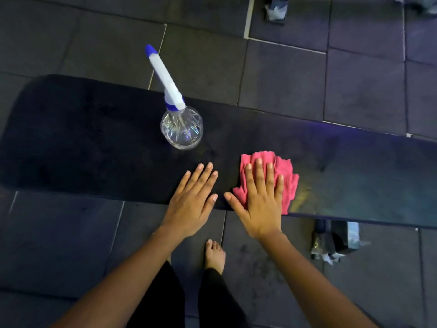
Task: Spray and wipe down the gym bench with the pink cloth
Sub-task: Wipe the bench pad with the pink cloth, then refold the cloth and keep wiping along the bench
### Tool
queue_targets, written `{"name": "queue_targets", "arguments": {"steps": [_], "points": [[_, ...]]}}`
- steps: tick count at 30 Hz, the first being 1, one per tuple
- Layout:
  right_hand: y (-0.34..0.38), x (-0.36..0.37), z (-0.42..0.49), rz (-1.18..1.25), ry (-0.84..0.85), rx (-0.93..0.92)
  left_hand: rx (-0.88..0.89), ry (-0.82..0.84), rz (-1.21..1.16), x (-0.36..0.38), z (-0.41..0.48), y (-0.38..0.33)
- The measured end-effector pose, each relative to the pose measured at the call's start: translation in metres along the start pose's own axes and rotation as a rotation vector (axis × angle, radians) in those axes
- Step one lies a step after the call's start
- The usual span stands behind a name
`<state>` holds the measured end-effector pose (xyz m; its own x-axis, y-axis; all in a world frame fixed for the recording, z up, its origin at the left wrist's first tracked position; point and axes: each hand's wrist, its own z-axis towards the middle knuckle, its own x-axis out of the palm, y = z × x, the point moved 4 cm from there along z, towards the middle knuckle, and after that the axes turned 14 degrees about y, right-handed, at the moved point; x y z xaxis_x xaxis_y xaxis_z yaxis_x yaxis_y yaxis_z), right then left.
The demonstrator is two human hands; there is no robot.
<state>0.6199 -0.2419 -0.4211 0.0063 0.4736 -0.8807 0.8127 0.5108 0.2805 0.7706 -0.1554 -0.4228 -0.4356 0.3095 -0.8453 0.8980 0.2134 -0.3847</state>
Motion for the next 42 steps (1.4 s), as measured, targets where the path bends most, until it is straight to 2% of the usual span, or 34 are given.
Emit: {"name": "queue_targets", "arguments": {"steps": [4,8,10,13,16,19,22,27,29,32,35,37,42], "points": [[0.01,-0.02,0.001,0.245,-0.022,0.04,0.028,-0.035,-0.048,-0.008,-0.002,0.003],[0.038,-0.055,0.023,0.553,-0.149,-0.035,0.054,-0.202,-0.127,-0.026,-0.011,0.018],[0.059,-0.069,0.044,0.688,-0.1,-0.122,0.038,-0.299,-0.166,-0.035,-0.016,0.034],[0.096,-0.081,0.078,0.719,0.004,-0.277,-0.001,-0.372,-0.187,-0.045,-0.021,0.061],[0.125,-0.092,0.106,0.757,-0.006,-0.369,-0.029,-0.319,-0.166,-0.051,-0.022,0.084],[0.139,-0.103,0.129,0.658,-0.131,-0.349,-0.02,-0.207,-0.135,-0.053,-0.02,0.103],[0.147,-0.102,0.135,0.601,-0.184,-0.31,-0.001,-0.117,-0.094,-0.055,-0.019,0.116],[0.157,-0.094,0.126,0.902,-0.336,-0.292,0.035,-0.035,-0.091,-0.058,-0.015,0.132],[0.16,-0.092,0.121,0.903,-0.349,-0.201,0.063,-0.022,-0.077,-0.061,-0.014,0.137],[0.153,-0.087,0.108,0.949,-0.375,0.032,0.095,-0.003,-0.053,-0.063,-0.013,0.143],[0.143,-0.095,0.088,0.999,-0.384,0.069,0.076,0.012,-0.063,-0.066,-0.011,0.15],[0.135,-0.093,0.076,1.025,-0.29,0.1,0.063,0.036,-0.049,-0.068,-0.008,0.152],[0.103,-0.045,0.056,1.037,0.073,0.682,0.184,0.115,0.079,-0.062,0.004,0.135]]}}
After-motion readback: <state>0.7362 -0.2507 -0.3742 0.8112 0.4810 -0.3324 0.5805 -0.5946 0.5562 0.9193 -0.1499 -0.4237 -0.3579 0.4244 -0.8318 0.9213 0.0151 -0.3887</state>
